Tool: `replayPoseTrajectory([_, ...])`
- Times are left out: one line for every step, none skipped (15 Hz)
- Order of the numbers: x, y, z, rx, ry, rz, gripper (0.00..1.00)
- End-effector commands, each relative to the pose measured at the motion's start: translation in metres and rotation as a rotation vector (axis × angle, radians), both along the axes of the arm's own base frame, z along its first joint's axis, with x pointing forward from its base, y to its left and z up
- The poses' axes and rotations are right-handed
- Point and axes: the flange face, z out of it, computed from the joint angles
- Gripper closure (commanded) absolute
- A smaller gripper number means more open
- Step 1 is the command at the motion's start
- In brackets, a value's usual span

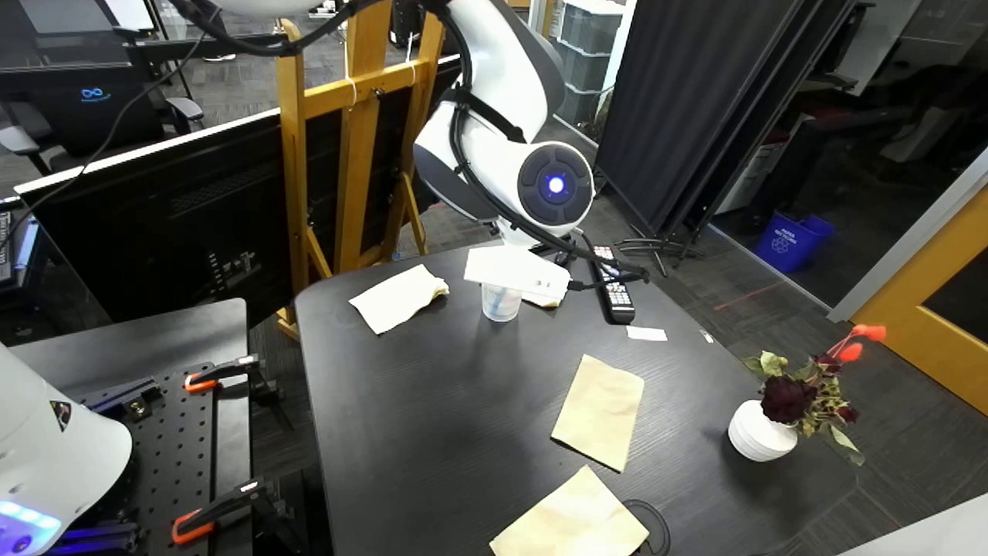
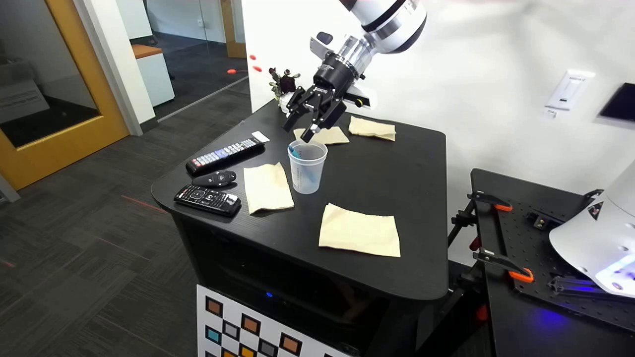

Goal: Put the pen in the cup

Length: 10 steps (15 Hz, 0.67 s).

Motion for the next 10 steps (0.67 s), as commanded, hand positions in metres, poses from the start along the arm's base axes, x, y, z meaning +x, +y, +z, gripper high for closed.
replayPoseTrajectory([-0.0004,-0.0036,0.0038,0.019,-0.021,-0.008,0.0])
replayPoseTrajectory([-0.0006,-0.0037,0.004,0.02,-0.022,-0.009,0.0])
replayPoseTrajectory([-0.0007,-0.0039,0.0041,0.021,-0.022,-0.009,0.0])
replayPoseTrajectory([-0.0009,-0.0042,0.0044,0.024,-0.024,-0.01,0.0])
replayPoseTrajectory([-0.0011,-0.0045,0.0049,0.025,-0.024,-0.013,0.0])
replayPoseTrajectory([-0.0011,-0.0048,0.0051,0.027,-0.024,-0.015,0.0])
replayPoseTrajectory([0.0003,-0.0012,0.0007,0.008,0.0,-0.011,0.0])
replayPoseTrajectory([0.0003,-0.0016,0.0007,0.009,0.0,-0.012,0.0])
replayPoseTrajectory([0.0003,-0.0019,0.0007,0.009,0.0,-0.013,0.0])
replayPoseTrajectory([0.0003,-0.0022,0.0007,0.009,0.0,-0.013,0.0])
